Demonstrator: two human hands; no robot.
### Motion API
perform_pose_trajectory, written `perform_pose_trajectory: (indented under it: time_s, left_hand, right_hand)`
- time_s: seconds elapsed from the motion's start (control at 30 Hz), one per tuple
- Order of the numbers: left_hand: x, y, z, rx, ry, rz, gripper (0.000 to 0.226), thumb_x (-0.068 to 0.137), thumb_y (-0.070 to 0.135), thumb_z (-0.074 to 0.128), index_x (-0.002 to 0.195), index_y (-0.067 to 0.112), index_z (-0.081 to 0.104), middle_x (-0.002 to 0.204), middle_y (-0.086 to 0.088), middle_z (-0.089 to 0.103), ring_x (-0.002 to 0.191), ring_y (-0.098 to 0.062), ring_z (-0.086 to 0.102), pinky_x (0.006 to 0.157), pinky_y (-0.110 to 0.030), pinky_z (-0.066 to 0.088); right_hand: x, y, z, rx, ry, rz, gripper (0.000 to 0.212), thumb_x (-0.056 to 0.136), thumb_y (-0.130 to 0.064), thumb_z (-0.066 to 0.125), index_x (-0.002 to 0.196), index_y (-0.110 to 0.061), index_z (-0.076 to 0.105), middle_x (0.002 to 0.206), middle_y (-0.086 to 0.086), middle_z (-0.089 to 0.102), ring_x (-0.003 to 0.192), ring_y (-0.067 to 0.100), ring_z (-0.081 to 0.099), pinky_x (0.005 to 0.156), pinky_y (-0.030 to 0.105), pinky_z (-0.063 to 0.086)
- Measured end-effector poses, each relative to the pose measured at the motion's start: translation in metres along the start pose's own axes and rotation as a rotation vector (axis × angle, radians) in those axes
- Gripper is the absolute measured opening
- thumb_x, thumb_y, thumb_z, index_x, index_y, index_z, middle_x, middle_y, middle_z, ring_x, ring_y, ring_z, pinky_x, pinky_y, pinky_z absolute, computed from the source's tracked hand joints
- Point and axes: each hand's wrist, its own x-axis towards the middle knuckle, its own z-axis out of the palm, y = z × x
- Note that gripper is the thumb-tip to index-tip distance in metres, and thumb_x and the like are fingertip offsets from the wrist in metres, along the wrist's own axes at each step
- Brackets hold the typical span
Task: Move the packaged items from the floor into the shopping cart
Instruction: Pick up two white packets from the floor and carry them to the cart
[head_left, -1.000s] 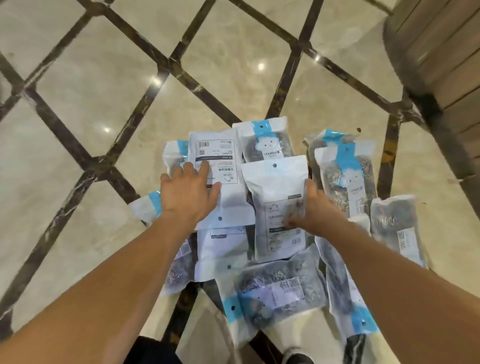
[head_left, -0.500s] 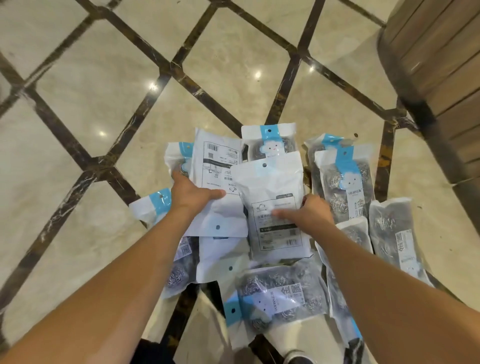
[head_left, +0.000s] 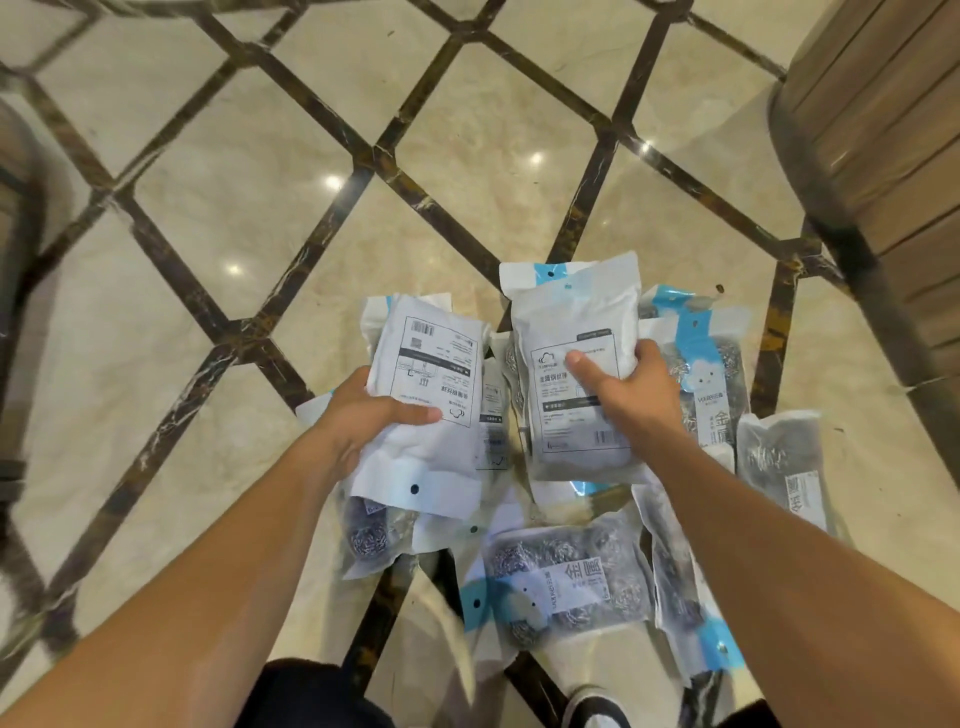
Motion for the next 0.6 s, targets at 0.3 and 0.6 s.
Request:
perform_pose_trajectory:
  time_s: [0.3,0.6]
  left_hand:
    - [-0.175,0.152,0.004,-0.106,0.098,0.176,0.031,0.081,0.021,0.087,0.107,0.026,0.071,0.096,0.006,0.082,0.089,-0.018,0.079,0.075,-0.034,0.063]
    - [-0.395,0.359,-0.041,-0.214,0.033,0.237,0.038,0.085,0.002,0.079,0.115,0.018,0.062,0.106,-0.005,0.081,0.096,-0.026,0.078,0.082,-0.041,0.061]
  right_hand:
    - [-0.094,-0.152,-0.152,-0.006,0.022,-0.079,0.072,0.077,-0.066,0.08,0.13,-0.02,0.064,0.12,-0.001,0.074,0.104,0.017,0.067,0.087,0.026,0.053]
    - [-0.238,-0.382,-0.32,0.054,0.037,-0.248,0.058,0.078,-0.061,0.083,0.119,-0.025,0.066,0.112,-0.009,0.073,0.103,0.014,0.068,0.073,0.027,0.048]
